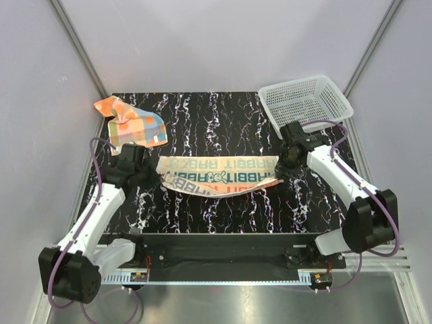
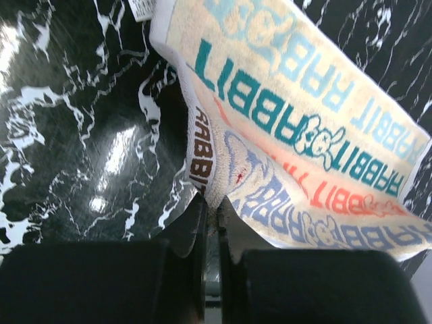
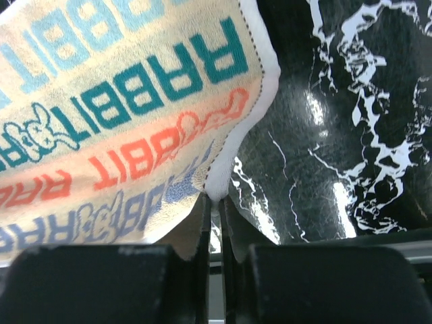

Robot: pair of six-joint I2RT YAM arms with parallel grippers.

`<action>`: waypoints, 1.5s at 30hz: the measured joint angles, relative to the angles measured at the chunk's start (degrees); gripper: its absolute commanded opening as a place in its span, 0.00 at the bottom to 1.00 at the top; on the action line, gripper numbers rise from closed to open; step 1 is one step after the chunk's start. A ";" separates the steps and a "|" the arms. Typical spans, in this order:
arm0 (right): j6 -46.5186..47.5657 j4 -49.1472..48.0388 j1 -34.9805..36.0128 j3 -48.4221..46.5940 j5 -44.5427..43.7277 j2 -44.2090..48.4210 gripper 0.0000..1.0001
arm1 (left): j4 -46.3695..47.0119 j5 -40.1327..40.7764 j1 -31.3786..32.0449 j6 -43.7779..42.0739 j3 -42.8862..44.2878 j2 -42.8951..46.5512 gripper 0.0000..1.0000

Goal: Roll the towels
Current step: Fold the towel

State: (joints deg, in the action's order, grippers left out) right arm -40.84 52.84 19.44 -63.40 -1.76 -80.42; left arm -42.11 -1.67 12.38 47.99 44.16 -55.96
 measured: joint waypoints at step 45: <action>7.61 -2.03 -7.19 -21.35 -0.17 -31.23 0.22 | -1.09 0.07 -7.37 -10.01 28.35 -47.32 0.33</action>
State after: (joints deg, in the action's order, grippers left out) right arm -33.23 50.81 12.25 -84.75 -1.93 -111.66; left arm -43.20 -1.61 5.02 37.98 72.51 -103.28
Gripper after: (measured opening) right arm 0.131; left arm 0.263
